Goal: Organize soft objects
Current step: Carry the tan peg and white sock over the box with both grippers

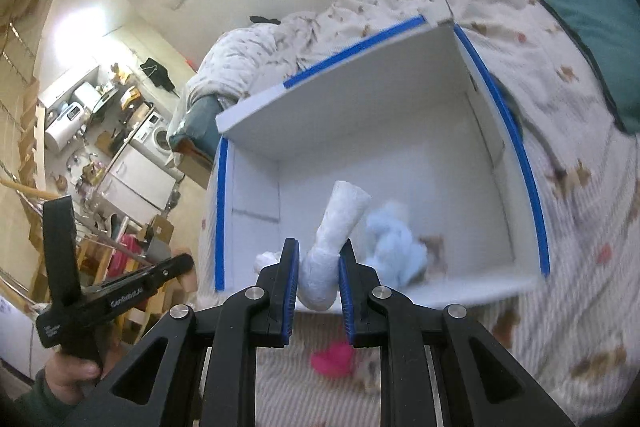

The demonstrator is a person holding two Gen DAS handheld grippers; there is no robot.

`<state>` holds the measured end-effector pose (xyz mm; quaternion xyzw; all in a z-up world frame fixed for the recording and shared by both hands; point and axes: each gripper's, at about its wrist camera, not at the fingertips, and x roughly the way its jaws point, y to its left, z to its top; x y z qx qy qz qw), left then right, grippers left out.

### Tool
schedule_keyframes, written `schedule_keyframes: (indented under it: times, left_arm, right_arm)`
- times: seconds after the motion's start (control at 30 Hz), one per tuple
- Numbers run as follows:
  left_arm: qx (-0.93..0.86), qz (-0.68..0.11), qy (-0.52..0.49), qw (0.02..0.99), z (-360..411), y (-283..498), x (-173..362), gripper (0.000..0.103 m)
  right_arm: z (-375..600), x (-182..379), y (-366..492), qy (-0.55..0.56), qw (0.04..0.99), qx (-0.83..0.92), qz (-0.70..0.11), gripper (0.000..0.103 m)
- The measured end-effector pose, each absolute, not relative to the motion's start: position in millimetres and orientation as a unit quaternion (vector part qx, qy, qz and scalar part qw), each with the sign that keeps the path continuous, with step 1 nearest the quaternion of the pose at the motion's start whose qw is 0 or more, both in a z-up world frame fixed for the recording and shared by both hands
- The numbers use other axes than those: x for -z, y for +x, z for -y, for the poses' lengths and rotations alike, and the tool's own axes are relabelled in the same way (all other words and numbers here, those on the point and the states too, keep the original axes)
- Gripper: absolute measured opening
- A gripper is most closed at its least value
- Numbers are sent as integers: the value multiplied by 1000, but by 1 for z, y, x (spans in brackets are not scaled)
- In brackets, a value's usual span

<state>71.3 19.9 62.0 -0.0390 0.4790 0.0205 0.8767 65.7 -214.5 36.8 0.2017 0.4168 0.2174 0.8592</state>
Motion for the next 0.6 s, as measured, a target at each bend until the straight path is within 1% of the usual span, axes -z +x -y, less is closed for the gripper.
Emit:
schedule_keyframes:
  times: [0.23, 0.4, 0.5, 0.6]
  left_arm:
    - [-16, -479, -22, 877, 4, 107, -56, 5]
    - [-16, -488, -8, 872, 26, 126, -34, 5]
    - [-17, -496, -2, 868, 36, 132, -21, 5]
    - [-21, -504, 4, 863, 42, 137, -10, 5]
  right_arm:
    - [206, -26, 106, 192, 862, -209, -421, 21]
    - [195, -3, 109, 145, 874, -189, -423, 21]
    - [196, 11, 112, 159, 862, -186, -444, 21]
    - [194, 16, 115, 148, 861, -182, -452, 21]
